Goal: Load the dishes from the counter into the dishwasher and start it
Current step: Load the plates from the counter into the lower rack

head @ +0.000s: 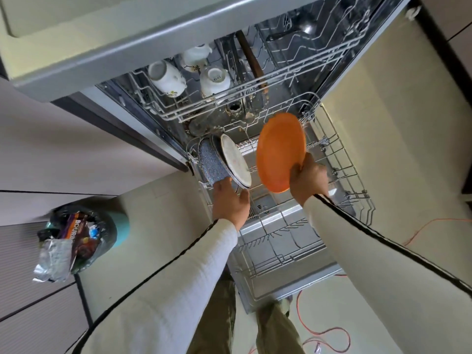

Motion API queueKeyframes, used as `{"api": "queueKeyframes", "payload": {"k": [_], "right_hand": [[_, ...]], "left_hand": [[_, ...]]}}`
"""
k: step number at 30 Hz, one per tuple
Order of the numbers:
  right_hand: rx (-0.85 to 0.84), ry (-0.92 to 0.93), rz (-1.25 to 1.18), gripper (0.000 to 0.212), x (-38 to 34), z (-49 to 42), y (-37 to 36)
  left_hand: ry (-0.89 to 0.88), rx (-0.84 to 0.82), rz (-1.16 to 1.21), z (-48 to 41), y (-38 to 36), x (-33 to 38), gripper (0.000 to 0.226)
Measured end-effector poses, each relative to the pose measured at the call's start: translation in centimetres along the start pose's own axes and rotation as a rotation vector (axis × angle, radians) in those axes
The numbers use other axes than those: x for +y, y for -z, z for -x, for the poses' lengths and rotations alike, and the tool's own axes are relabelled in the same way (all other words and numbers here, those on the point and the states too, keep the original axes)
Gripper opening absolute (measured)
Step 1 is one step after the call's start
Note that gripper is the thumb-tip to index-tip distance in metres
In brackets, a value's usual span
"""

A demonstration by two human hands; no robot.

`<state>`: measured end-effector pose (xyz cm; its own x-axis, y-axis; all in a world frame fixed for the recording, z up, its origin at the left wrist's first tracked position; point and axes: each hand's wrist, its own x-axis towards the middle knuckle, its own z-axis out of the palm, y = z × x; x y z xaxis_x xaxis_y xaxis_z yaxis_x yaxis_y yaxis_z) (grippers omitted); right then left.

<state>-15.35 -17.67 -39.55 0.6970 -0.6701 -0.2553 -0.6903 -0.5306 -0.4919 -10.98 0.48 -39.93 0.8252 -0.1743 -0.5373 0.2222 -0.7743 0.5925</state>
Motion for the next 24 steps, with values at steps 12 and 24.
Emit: {"api": "queueKeyframes", "payload": {"k": [12,24], "right_hand": [[-0.150,0.347,0.491,0.048,-2.6,-1.7,-7.5],[-0.512,0.094,0.531,0.058,-1.9,-3.3,-13.4]], "left_hand": [[-0.242,-0.097,-0.454,-5.7,0.7,-3.1,0.079],[-0.355,-0.088,-0.371,-7.6,0.0,-2.8,0.074]]}}
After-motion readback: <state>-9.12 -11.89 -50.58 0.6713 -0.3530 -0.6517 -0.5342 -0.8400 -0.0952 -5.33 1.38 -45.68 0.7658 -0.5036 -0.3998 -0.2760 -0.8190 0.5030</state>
